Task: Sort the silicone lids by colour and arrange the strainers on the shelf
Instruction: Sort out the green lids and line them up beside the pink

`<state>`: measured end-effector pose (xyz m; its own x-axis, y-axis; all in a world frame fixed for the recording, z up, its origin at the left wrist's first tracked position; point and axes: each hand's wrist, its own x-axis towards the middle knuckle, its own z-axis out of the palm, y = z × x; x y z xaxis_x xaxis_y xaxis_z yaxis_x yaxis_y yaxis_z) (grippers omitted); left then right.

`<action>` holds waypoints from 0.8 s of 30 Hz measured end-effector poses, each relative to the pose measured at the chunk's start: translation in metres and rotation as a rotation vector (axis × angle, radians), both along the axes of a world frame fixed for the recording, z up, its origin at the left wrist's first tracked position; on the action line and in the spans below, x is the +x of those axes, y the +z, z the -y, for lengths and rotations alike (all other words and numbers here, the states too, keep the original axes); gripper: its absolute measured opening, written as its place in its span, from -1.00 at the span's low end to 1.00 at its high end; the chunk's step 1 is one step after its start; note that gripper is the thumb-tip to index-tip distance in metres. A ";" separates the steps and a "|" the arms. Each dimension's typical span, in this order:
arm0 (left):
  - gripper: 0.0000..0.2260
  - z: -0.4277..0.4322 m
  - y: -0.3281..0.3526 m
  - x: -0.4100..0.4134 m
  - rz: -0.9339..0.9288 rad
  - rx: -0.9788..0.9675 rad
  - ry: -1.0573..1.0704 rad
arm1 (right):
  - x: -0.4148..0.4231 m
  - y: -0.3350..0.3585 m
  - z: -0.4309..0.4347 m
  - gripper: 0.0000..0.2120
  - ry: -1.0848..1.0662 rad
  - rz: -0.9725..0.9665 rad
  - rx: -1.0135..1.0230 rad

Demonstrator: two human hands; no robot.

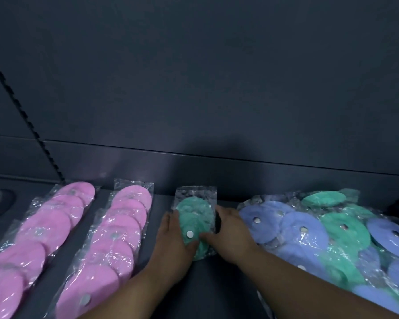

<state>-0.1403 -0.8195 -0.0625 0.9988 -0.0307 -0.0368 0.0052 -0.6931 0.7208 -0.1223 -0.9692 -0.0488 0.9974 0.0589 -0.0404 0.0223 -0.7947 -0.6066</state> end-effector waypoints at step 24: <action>-0.19 0.176 0.041 -0.019 0.168 0.379 -0.447 | -0.103 0.062 0.230 -0.56 -0.396 0.146 -0.303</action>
<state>-0.1589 -0.9960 -0.0212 0.8852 -0.4643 0.0295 -0.4381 -0.8105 0.3888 -0.2251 -1.1996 0.0136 0.9375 -0.3171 0.1436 -0.2487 -0.8988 -0.3610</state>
